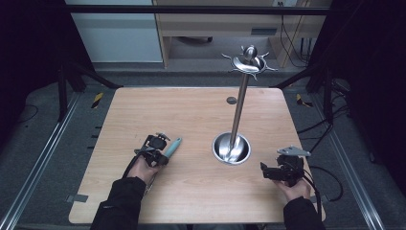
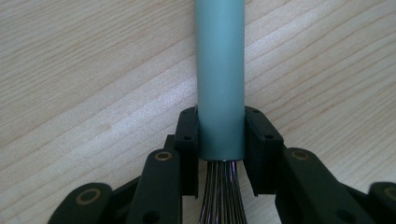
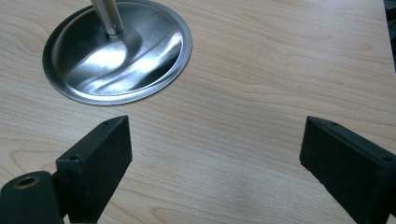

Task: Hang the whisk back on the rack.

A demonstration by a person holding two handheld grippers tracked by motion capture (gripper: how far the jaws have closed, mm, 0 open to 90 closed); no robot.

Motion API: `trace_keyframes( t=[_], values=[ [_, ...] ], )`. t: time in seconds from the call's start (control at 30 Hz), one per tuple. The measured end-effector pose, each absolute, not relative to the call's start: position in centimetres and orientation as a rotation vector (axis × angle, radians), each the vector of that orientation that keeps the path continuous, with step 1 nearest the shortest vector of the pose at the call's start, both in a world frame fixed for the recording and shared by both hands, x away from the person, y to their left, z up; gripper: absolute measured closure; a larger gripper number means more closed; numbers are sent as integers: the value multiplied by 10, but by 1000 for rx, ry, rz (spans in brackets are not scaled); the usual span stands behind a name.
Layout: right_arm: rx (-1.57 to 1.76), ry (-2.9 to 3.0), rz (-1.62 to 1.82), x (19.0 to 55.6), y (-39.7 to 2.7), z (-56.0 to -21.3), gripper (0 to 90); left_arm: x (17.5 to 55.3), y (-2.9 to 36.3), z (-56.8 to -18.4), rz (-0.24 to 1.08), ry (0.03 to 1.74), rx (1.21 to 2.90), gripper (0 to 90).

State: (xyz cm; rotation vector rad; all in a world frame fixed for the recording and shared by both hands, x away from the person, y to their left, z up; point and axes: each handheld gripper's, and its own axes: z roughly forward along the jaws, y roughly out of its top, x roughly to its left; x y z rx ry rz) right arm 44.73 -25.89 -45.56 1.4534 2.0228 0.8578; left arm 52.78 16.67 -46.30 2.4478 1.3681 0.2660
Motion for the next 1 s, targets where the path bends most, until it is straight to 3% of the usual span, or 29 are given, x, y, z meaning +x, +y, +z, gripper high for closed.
trace_keyframes(
  t=[1.0],
  values=[
    [1455, 2019, 861, 446, -259, -455, 93, 472, 205, -414, 458, 1202, 2196, 689]
  ],
)
